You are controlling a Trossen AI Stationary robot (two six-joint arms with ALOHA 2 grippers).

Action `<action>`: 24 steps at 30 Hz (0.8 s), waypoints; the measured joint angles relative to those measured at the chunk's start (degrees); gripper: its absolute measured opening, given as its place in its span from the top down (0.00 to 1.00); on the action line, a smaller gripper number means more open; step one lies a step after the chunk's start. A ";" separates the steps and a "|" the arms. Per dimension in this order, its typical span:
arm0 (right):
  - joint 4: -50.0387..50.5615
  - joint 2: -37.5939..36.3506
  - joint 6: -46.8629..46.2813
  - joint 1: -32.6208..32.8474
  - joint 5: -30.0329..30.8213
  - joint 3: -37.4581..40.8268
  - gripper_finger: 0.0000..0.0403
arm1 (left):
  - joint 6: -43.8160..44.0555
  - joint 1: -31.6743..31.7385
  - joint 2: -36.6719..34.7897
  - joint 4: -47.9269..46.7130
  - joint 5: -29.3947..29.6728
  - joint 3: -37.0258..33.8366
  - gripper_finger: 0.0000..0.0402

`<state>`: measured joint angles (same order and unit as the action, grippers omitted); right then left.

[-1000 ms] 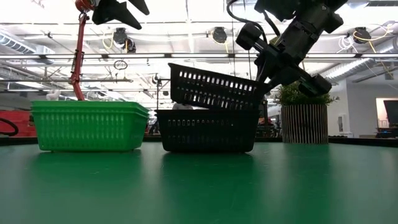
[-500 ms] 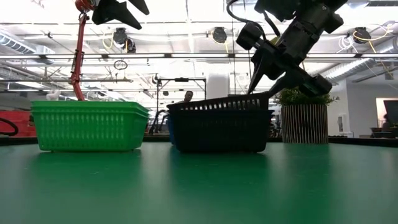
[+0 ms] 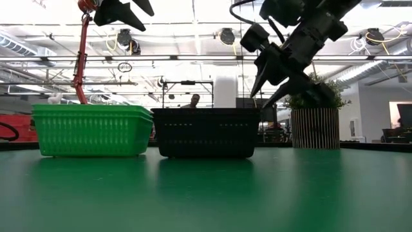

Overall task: Stack baskets by color
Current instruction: Return to Home Position

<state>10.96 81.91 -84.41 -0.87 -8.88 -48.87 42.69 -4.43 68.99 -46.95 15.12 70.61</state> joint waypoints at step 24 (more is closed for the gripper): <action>-5.11 -17.34 45.74 -2.42 -3.39 -0.03 0.98 | -17.16 -1.36 -0.55 -0.80 -0.09 0.00 0.91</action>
<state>5.85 64.58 -38.68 -3.29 -12.27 -48.90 25.53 -5.78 68.45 -47.75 15.04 70.61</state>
